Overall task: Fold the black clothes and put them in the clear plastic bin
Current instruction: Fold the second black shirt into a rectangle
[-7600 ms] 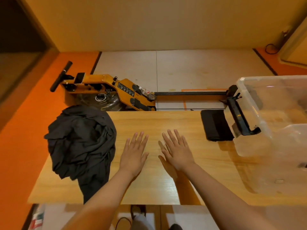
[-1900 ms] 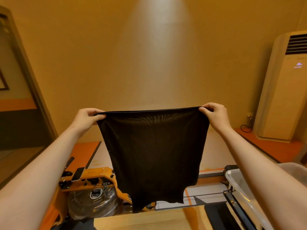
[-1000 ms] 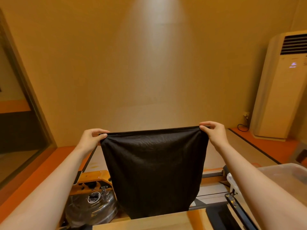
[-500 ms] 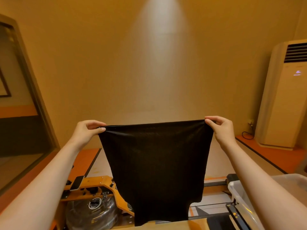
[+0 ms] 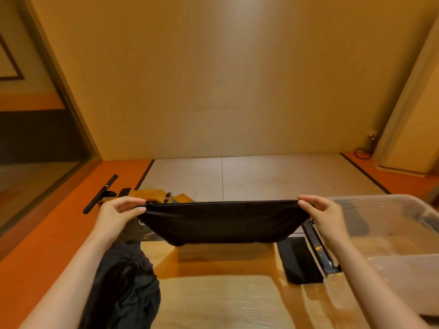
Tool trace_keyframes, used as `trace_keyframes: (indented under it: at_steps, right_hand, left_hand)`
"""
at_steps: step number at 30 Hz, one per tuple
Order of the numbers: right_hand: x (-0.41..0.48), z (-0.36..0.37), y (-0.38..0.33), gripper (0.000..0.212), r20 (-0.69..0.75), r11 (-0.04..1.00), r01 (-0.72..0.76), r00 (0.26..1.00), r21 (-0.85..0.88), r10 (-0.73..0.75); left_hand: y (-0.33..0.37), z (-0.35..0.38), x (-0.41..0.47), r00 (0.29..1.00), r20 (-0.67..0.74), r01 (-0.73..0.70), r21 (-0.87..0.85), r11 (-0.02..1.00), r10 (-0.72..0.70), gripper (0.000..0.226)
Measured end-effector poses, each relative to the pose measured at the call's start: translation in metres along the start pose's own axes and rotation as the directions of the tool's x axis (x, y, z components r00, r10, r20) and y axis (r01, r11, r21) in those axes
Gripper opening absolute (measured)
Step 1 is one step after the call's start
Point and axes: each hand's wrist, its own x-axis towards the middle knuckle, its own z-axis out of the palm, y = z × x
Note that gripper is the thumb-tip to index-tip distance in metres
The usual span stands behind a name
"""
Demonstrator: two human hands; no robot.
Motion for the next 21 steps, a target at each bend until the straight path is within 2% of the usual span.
trace_keyframes:
  at_steps: [6,11,15,21]
  right_hand:
    - [-0.087,-0.02,0.059,0.016,-0.014,0.984,-0.174,0.985,-0.032,0.173]
    - [-0.16,-0.026,0.075,0.014,-0.037,0.965,-0.257,0.966,-0.052,0.255]
    - [-0.216,-0.032,0.08,0.015,-0.054,0.951,-0.308,0.951,-0.034,0.306]
    - [-0.282,-0.044,0.097,0.015,-0.024,0.932,-0.351,0.936,-0.091,0.35]
  left_hand:
    - [-0.055,0.01,-0.089,0.994,0.069,0.085,0.032,0.996,-0.087,0.018]
    - [-0.094,0.001,-0.154,0.97,0.14,0.193,0.059,0.979,-0.2,0.015]
    - [-0.114,-0.012,-0.204,0.929,0.216,0.296,0.061,0.953,-0.302,0.01]
    - [-0.137,-0.023,-0.26,0.831,0.362,0.431,0.063,0.9,-0.423,0.007]
